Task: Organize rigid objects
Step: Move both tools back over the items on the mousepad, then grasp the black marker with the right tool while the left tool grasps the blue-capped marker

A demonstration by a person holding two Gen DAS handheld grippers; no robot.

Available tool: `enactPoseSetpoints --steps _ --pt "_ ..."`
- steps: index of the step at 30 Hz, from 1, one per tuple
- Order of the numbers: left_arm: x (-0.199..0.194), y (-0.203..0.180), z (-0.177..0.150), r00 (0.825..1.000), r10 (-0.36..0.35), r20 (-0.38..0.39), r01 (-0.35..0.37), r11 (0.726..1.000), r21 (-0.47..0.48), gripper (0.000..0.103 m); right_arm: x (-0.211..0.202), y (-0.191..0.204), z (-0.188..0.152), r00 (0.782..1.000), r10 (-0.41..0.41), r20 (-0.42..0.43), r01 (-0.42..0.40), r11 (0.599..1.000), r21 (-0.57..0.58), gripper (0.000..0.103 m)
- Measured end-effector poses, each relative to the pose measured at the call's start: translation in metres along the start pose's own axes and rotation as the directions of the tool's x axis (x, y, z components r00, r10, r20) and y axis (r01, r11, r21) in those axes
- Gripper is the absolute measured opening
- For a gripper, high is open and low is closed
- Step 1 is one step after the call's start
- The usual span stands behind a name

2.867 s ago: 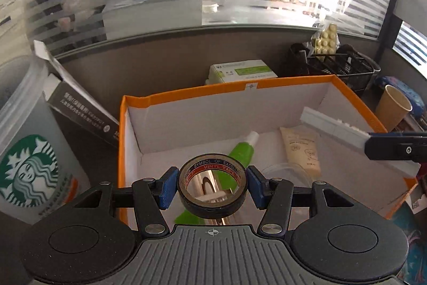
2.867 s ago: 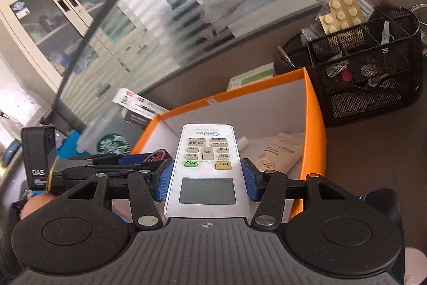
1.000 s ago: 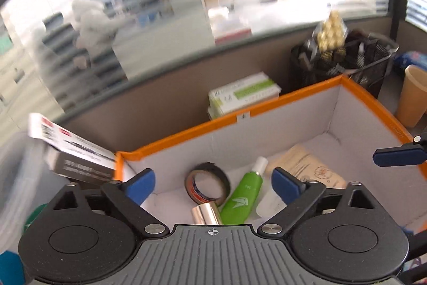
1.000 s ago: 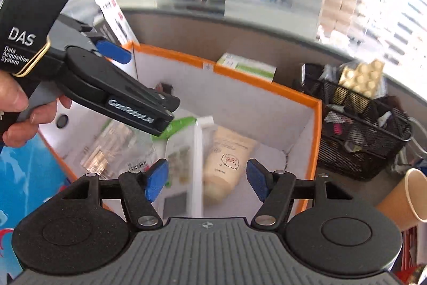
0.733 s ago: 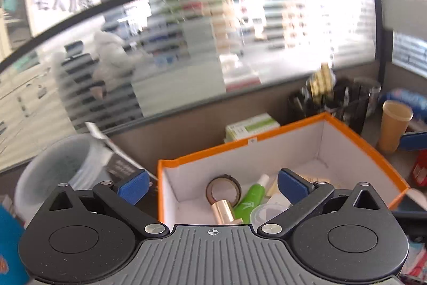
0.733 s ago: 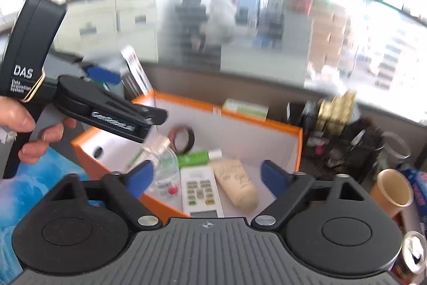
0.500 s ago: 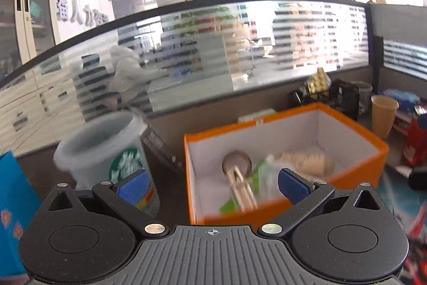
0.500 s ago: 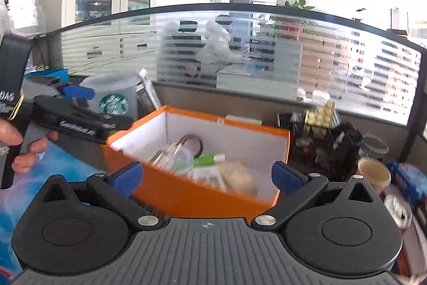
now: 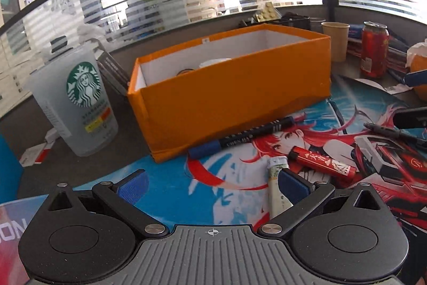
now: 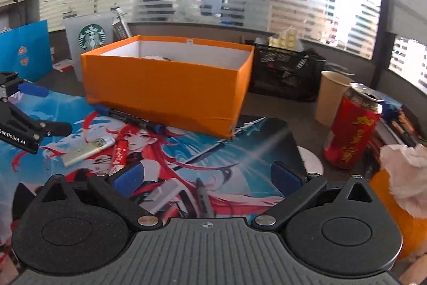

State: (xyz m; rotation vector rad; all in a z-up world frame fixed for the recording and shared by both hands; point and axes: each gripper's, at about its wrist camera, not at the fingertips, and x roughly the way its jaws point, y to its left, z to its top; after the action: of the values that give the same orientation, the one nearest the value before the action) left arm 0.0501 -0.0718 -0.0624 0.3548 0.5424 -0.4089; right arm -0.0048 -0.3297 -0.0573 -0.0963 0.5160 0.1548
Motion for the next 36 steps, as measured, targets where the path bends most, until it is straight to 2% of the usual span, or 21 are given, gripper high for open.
enactPoseSetpoints --steps 2,3,6,8,9,10,12,15,17,19,22,24,27,31,34,36 --pt "0.003 -0.003 0.0 1.0 -0.004 0.009 0.004 1.0 -0.008 0.103 -0.002 -0.001 -0.003 1.0 0.02 0.019 -0.021 0.999 0.037 0.101" --pt "0.004 -0.005 -0.001 1.0 -0.005 0.008 0.005 1.0 -0.012 0.103 -0.001 0.001 -0.003 0.998 0.057 0.016 -0.058 0.997 0.048 0.101" --pt "0.008 -0.014 -0.003 1.0 -0.009 0.004 0.009 1.0 0.0 0.103 0.005 0.022 -0.001 0.993 0.122 0.003 -0.122 0.993 -0.004 0.097" --pt "0.01 -0.022 -0.004 1.0 -0.024 -0.004 0.024 1.0 0.016 0.103 0.012 0.038 0.0 0.989 0.143 -0.02 -0.144 0.988 -0.06 0.081" --pt "0.01 -0.026 -0.005 0.999 -0.035 -0.006 0.036 0.999 0.022 0.103 0.014 0.041 0.001 0.99 0.138 -0.033 -0.14 0.987 -0.073 0.067" --pt "0.011 -0.029 -0.005 0.999 -0.049 -0.006 0.049 0.998 0.029 0.103 0.016 0.04 0.001 0.989 0.137 -0.047 -0.14 0.988 -0.066 0.063" --pt "0.011 -0.032 -0.007 0.998 -0.062 -0.005 0.063 0.997 0.041 0.103 0.015 0.031 -0.001 0.988 0.141 -0.063 -0.143 0.99 -0.023 0.063" --pt "0.013 -0.03 -0.004 0.997 -0.078 0.0 0.078 0.996 0.047 0.103 0.01 0.018 -0.005 0.993 0.106 -0.06 -0.105 0.994 0.017 0.063" --pt "0.016 -0.025 0.001 0.998 -0.063 0.016 0.062 0.996 0.065 0.103 0.01 0.014 -0.005 0.99 0.131 -0.057 -0.128 0.991 0.049 0.063" --pt "0.022 -0.019 0.008 0.998 -0.058 0.034 0.054 0.992 0.114 0.103 0.012 0.014 -0.004 0.99 0.133 -0.051 -0.131 0.99 0.051 0.063" --pt "0.036 -0.013 0.013 0.994 -0.101 0.038 0.09 0.971 0.223 0.103 0.018 0.009 -0.002 0.993 0.108 -0.053 -0.104 0.992 0.069 0.065" --pt "0.044 -0.005 0.015 0.99 -0.138 0.009 0.132 0.961 0.242 0.103 0.028 0.004 0.005 0.981 0.182 -0.073 -0.172 0.978 0.121 0.068" --pt "0.04 0.006 0.015 0.985 -0.17 0.012 0.165 0.967 0.192 0.103 0.049 0.007 0.023 0.952 0.299 -0.068 -0.289 0.948 0.13 0.075" --pt "0.031 0.017 0.007 0.983 -0.182 0.011 0.18 0.977 0.113 0.103 0.088 0.012 0.046 0.936 0.337 -0.098 -0.327 0.939 0.107 0.075" --pt "0.023 0.019 -0.003 0.984 -0.175 0.007 0.173 0.977 0.122 0.103 0.113 0.013 0.055 0.911 0.394 -0.124 -0.378 0.915 0.139 0.075" --pt "0.017 0.023 -0.007 0.986 -0.168 0.013 0.165 0.978 0.129 0.103 0.124 0.016 0.058 0.908 0.396 -0.138 -0.379 0.915 0.138 0.075"
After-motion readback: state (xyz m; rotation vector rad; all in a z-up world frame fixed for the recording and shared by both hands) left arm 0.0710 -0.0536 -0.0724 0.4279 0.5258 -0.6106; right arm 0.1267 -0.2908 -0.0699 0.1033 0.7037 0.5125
